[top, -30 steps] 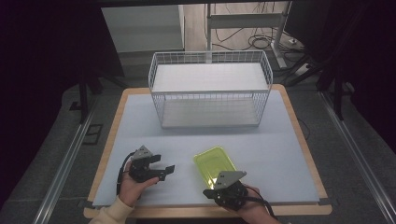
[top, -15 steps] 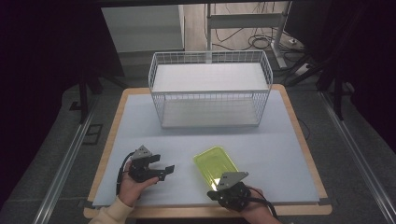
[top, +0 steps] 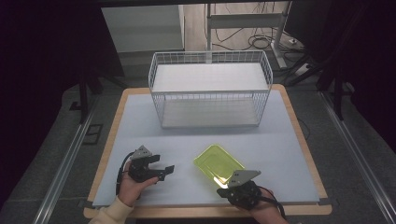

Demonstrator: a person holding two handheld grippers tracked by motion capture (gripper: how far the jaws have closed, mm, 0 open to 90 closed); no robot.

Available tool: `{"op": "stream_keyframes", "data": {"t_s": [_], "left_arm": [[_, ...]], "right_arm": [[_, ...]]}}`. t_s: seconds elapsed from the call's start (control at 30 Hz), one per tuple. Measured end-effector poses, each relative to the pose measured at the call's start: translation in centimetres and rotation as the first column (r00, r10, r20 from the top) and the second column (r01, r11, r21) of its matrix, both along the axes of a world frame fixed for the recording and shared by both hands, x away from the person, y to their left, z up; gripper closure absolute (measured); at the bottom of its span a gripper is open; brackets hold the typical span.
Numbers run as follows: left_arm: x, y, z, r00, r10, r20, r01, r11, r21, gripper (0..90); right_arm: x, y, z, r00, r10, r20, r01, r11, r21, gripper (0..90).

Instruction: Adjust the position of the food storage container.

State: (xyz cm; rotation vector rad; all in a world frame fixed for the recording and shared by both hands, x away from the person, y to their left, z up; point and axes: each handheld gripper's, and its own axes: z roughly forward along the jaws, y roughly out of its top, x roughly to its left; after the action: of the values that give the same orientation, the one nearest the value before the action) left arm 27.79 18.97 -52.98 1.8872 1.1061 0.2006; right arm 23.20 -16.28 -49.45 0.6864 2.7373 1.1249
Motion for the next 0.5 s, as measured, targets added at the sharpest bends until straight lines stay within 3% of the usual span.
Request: {"op": "stream_keyframes", "data": {"t_s": [0.27,0.5], "left_arm": [[0.0,0.0,0.0,1.0,0.001,-0.004,-0.001,1.0,0.003,17.3],[0.0,-0.1,0.0,1.0,0.006,-0.008,-0.005,1.0,0.008,17.3]], "right_arm": [[0.5,-2.3,0.0,0.9978,-0.066,-0.008,0.066,0.998,0.005,89.7],[1.1,-3.8,0.2,0.9947,-0.102,0.011,0.102,0.995,0.0,89.7]]}}
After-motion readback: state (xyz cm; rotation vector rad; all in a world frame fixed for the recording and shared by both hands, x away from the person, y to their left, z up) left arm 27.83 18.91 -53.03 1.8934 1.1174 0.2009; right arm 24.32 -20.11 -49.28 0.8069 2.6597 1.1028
